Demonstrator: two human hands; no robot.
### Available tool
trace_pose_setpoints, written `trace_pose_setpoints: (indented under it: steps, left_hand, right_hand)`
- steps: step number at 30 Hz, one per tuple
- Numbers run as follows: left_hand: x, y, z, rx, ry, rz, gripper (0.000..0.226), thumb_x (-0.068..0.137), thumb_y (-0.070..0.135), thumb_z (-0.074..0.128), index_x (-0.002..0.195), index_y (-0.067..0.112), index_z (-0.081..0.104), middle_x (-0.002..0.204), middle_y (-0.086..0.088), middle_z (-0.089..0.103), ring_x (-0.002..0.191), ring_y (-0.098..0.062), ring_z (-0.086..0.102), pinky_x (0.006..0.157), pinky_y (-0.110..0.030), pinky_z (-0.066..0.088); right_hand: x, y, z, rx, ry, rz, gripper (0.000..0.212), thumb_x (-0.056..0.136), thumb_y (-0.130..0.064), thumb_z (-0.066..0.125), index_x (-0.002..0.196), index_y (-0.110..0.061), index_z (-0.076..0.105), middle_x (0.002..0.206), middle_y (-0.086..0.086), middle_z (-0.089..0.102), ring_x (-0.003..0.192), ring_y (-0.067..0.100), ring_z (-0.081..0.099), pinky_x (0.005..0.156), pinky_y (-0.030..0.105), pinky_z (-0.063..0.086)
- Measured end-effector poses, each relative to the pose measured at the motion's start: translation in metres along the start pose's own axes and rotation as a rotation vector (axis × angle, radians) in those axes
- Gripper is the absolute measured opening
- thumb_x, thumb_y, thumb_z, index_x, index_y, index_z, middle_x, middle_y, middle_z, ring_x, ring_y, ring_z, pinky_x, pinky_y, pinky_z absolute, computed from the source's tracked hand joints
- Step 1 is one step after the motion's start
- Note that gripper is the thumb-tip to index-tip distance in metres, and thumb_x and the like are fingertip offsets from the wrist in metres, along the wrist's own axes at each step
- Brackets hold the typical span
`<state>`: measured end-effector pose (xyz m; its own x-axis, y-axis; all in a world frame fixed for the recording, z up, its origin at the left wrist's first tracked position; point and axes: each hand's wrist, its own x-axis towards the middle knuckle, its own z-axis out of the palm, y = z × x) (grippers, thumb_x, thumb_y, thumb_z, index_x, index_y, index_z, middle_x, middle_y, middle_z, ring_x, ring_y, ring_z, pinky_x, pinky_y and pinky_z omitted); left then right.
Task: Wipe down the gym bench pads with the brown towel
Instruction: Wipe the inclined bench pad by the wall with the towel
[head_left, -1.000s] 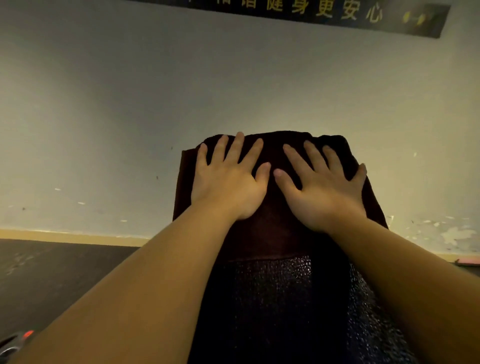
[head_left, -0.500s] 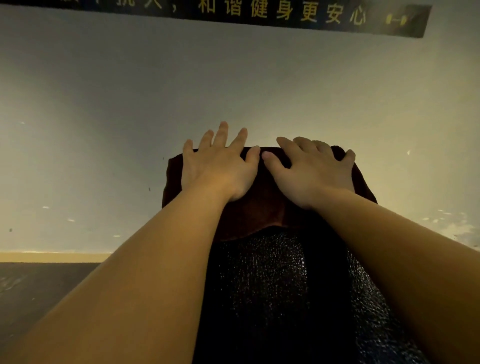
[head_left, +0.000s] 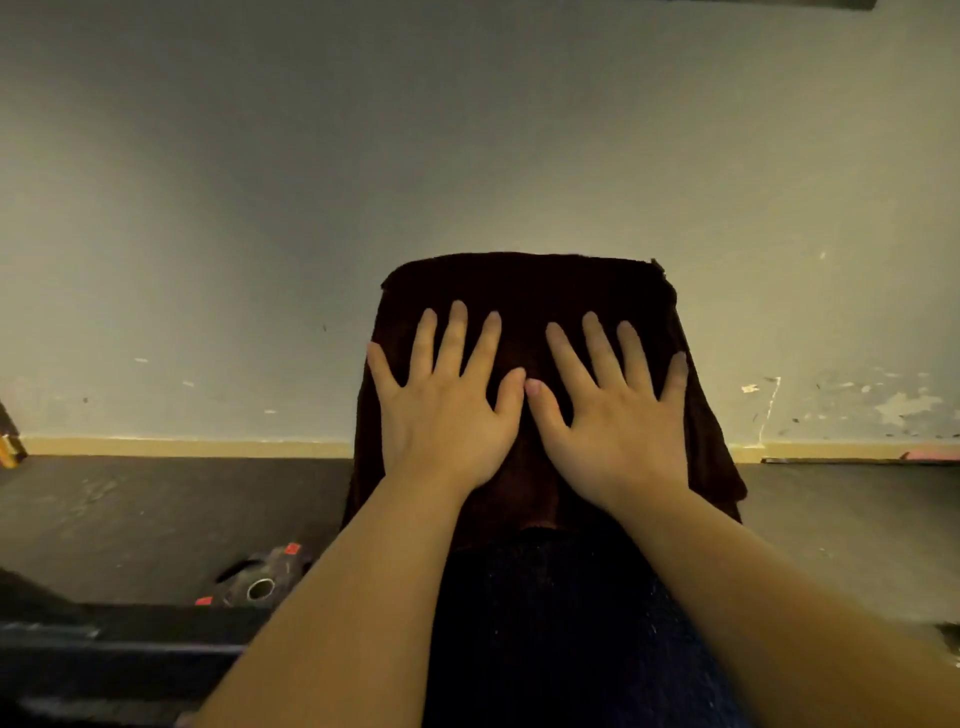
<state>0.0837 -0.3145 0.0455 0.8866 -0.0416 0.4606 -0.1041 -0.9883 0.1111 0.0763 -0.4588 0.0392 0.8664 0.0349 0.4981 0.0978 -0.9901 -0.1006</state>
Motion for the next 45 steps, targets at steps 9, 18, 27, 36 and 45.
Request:
trace_pose_setpoints:
  steps: [9, 18, 27, 36, 45]
  left_hand:
    - [-0.167, -0.008, 0.028, -0.042, 0.074, 0.071, 0.060, 0.099, 0.052, 0.025, 0.154, 0.026, 0.026, 0.161, -0.007, 0.027, 0.149, -0.028, 0.023, 0.116, -0.058, 0.014]
    - [-0.294, -0.003, 0.038, -0.030, -0.019, 0.080, 0.062, 0.097, 0.047, 0.031, 0.154, 0.026, 0.023, 0.162, -0.007, 0.023, 0.150, -0.028, 0.018, 0.118, -0.054, 0.010]
    - [-0.268, -0.016, 0.035, 0.024, -0.033, 0.263, 0.059, 0.099, 0.046, 0.029, 0.155, 0.027, 0.022, 0.163, -0.006, 0.022, 0.151, -0.028, 0.018, 0.117, -0.057, 0.012]
    - [-0.147, -0.006, 0.022, -0.004, 0.038, 0.170, 0.056, 0.100, 0.049, 0.014, 0.155, 0.035, 0.016, 0.165, 0.002, 0.016, 0.153, -0.020, 0.009, 0.120, -0.054, 0.005]
    - [-0.028, -0.007, 0.007, -0.011, 0.079, 0.122, 0.054, 0.104, 0.052, 0.016, 0.156, 0.042, 0.004, 0.167, 0.009, 0.000, 0.153, -0.014, -0.006, 0.120, -0.056, -0.005]
  right_hand:
    - [-0.166, -0.010, 0.011, 0.128, 0.016, -0.023, 0.061, 0.098, -0.058, 0.026, 0.154, -0.032, 0.028, 0.161, 0.002, 0.025, 0.151, 0.026, 0.015, 0.119, 0.055, 0.005]
    - [-0.287, -0.013, 0.020, 0.056, -0.050, -0.058, 0.061, 0.095, -0.049, 0.035, 0.152, -0.029, 0.031, 0.160, 0.005, 0.028, 0.149, 0.028, 0.019, 0.119, 0.057, 0.010]
    - [-0.268, -0.005, 0.021, -0.013, -0.074, -0.186, 0.059, 0.095, -0.052, 0.033, 0.150, -0.032, 0.032, 0.161, 0.006, 0.026, 0.149, 0.035, 0.019, 0.111, 0.073, 0.009]
    - [-0.145, 0.007, 0.006, -0.015, -0.052, -0.118, 0.061, 0.096, -0.059, 0.014, 0.154, -0.039, 0.020, 0.165, -0.001, 0.014, 0.152, 0.024, 0.007, 0.116, 0.064, -0.002]
    - [-0.031, 0.013, 0.000, -0.018, 0.011, -0.018, 0.067, 0.094, -0.070, 0.012, 0.155, -0.044, 0.003, 0.165, -0.009, -0.003, 0.152, 0.018, -0.008, 0.116, 0.064, -0.006]
